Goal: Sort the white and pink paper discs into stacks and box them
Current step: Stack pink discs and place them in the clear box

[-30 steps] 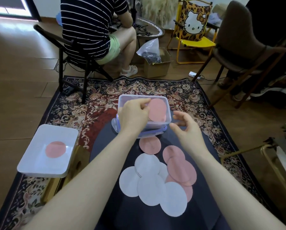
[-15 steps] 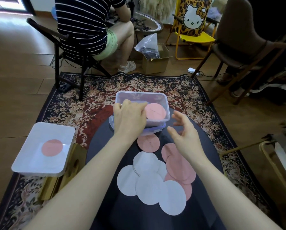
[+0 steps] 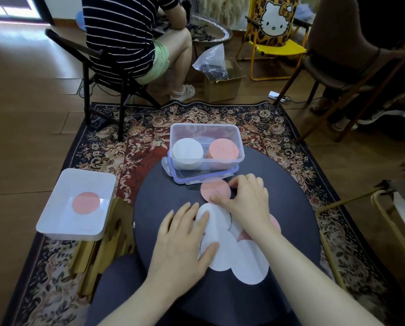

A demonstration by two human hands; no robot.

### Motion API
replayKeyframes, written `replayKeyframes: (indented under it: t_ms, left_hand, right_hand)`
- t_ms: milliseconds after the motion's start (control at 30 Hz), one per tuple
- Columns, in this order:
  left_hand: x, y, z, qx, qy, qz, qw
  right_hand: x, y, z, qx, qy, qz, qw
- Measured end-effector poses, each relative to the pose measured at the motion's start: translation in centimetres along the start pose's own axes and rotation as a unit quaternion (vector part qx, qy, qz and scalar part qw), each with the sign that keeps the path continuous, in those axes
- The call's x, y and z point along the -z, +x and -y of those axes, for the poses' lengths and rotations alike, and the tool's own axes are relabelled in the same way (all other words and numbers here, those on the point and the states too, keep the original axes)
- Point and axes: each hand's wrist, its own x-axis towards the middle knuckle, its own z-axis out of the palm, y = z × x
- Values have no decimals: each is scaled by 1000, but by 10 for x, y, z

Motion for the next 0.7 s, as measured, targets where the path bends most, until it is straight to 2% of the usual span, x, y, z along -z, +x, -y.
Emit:
replayKeyframes:
  t_ms: [100, 233, 433, 700]
  left_hand:
    - [-2, -3, -2, -5, 19, 32, 999]
    - [-2, -3, -3, -8, 22, 34, 999]
    - [-2, -5, -3, -14, 17, 20, 1000]
    - [-3, -4, -7, -7, 6, 17, 1000]
  right_hand:
    - [-1, 1, 3, -17, 57, 21, 998]
    - [-1, 0, 4, -41, 118, 25, 992]
    - [4, -1, 15, -63, 68, 68, 993]
    - [17, -11, 7, -91, 163, 34, 982]
